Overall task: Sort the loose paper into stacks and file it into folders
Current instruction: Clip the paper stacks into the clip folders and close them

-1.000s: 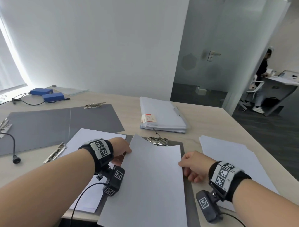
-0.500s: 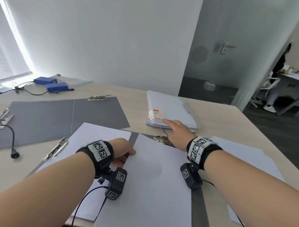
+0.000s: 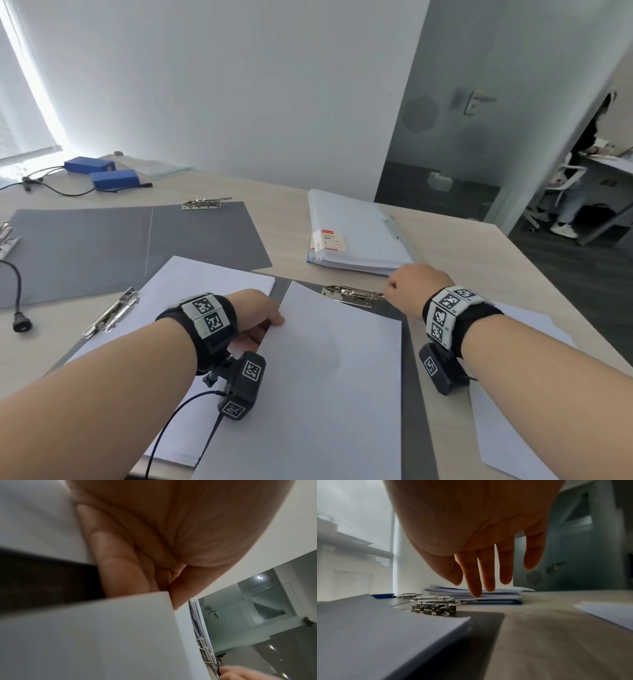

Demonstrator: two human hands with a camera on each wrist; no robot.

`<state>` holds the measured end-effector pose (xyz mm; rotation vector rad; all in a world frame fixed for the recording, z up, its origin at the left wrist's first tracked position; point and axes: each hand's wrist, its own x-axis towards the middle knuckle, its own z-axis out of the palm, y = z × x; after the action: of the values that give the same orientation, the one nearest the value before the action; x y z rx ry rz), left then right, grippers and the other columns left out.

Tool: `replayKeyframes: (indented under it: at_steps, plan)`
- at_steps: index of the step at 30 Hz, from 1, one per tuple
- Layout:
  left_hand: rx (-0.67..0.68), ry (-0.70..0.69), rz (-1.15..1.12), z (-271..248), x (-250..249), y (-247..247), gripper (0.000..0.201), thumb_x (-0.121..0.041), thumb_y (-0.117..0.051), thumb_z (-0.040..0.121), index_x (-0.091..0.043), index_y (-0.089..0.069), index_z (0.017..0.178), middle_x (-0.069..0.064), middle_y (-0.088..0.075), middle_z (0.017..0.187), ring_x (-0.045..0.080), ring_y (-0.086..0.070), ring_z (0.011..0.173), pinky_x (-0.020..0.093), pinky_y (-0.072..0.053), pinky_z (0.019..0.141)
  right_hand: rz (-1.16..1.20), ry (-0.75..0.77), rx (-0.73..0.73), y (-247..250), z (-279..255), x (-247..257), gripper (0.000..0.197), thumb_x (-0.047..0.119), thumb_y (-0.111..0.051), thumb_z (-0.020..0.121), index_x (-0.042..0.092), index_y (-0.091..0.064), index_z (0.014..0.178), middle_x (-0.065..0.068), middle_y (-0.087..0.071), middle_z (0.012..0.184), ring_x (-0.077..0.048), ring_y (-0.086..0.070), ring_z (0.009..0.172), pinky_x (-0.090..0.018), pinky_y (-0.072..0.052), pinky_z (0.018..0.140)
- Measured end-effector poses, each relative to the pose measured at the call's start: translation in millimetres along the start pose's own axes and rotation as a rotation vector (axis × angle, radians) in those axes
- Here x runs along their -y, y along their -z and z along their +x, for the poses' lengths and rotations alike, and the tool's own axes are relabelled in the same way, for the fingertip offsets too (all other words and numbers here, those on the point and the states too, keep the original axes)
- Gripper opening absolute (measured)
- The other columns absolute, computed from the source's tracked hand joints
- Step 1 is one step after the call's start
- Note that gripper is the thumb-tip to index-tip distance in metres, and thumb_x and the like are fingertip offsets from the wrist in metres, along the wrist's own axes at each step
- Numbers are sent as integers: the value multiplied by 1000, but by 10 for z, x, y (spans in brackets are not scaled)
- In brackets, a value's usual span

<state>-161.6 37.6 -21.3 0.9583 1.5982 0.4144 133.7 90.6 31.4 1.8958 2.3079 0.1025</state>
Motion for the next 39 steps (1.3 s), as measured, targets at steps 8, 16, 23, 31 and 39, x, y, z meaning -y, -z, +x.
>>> replayKeyframes:
  at_steps: [8, 16, 23, 31, 39]
  plan:
    - [-22, 1, 0, 10, 2, 10, 10, -9, -56, 98, -3, -64, 96, 12, -74, 74, 25, -69, 54, 25, -50, 43, 605, -214, 81, -281, -259, -108, 20, 35, -53, 90, 22, -60, 77, 3, -66, 77, -18, -60, 69, -28, -45, 61]
    - [-19, 35, -10, 26, -15, 16, 9, -10, -56, 98, -3, -61, 103, 15, -74, 79, 31, -69, 66, 33, -52, 57, 1176, -458, 216, -342, -427, -75, 18, 31, -61, 92, 17, -61, 103, -9, -66, 90, -17, -53, 55, -23, -38, 50]
    - [-30, 55, 1, 14, -41, 1, 9, -10, -57, 98, -4, -57, 104, 17, -74, 81, 33, -67, 73, 35, -48, 59, 1224, -511, 278, -339, -476, -74, 28, 35, -64, 93, 7, -62, 97, -5, -58, 84, -12, -39, 47, -17, -26, 42]
    - [-66, 71, 84, -52, -141, -48, 10, -10, -53, 102, -2, -57, 106, 13, -69, 72, 28, -64, 62, 31, -49, 55, 1141, -509, 330, -388, -421, -6, 17, 18, -60, 90, 9, -56, 76, -5, -55, 65, -15, -31, 37, -17, -22, 43]
    - [-98, 111, 134, -102, -307, -147, 16, -15, -48, 105, -2, -54, 112, 14, -65, 93, 29, -62, 78, 36, -49, 58, 969, -475, 290, -277, -342, 9, 34, 9, -60, 90, 7, -50, 58, -2, -47, 48, -17, -32, 36, -14, -24, 36]
